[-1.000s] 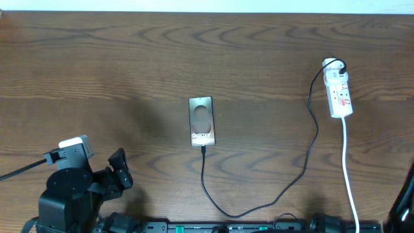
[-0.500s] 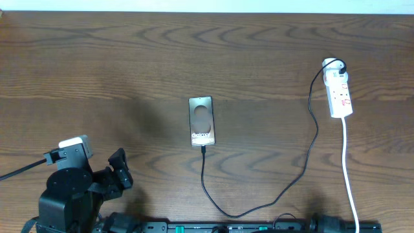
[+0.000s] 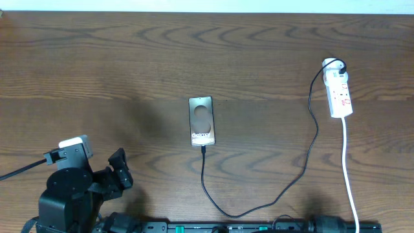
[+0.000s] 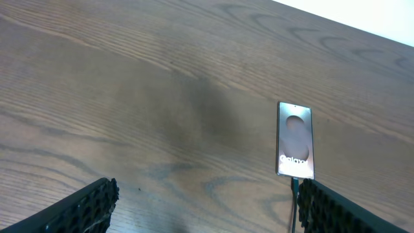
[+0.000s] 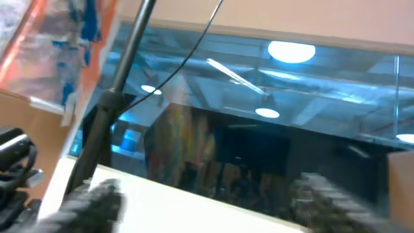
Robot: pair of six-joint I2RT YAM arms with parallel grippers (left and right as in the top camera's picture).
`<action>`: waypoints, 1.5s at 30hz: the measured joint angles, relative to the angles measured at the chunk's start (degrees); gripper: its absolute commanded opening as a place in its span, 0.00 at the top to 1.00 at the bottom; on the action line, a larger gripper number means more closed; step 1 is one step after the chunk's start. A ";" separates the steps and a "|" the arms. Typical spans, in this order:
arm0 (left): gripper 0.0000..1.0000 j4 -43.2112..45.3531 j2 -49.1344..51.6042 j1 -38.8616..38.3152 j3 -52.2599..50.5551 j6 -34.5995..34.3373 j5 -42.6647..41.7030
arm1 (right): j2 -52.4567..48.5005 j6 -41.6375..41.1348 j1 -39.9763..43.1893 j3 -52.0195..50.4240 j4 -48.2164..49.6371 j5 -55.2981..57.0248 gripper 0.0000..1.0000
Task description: Plug charger to phone and switch on socket
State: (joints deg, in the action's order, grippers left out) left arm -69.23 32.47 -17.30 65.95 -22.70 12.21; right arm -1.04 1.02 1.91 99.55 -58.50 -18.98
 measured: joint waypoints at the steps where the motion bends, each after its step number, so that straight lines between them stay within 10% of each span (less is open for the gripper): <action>1: 0.09 0.00 0.00 0.00 0.00 0.00 0.00 | 0.00 0.48 -0.63 0.00 0.35 0.31 0.01; 14: 0.09 0.00 0.00 0.00 0.00 0.00 0.00 | 0.22 11.23 -4.11 -3.85 26.34 4.39 0.01; 21: 0.09 0.00 0.00 0.00 0.00 0.00 0.00 | 0.35 11.13 -4.15 -6.40 17.51 4.68 0.01; 45: 0.09 -0.02 0.00 0.00 0.00 0.00 0.00 | 0.31 11.06 -4.15 -64.74 26.93 4.87 0.01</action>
State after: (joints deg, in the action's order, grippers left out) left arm -69.25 32.47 -17.30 65.95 -22.70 12.21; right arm -0.73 12.08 -2.24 34.81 -31.57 -14.11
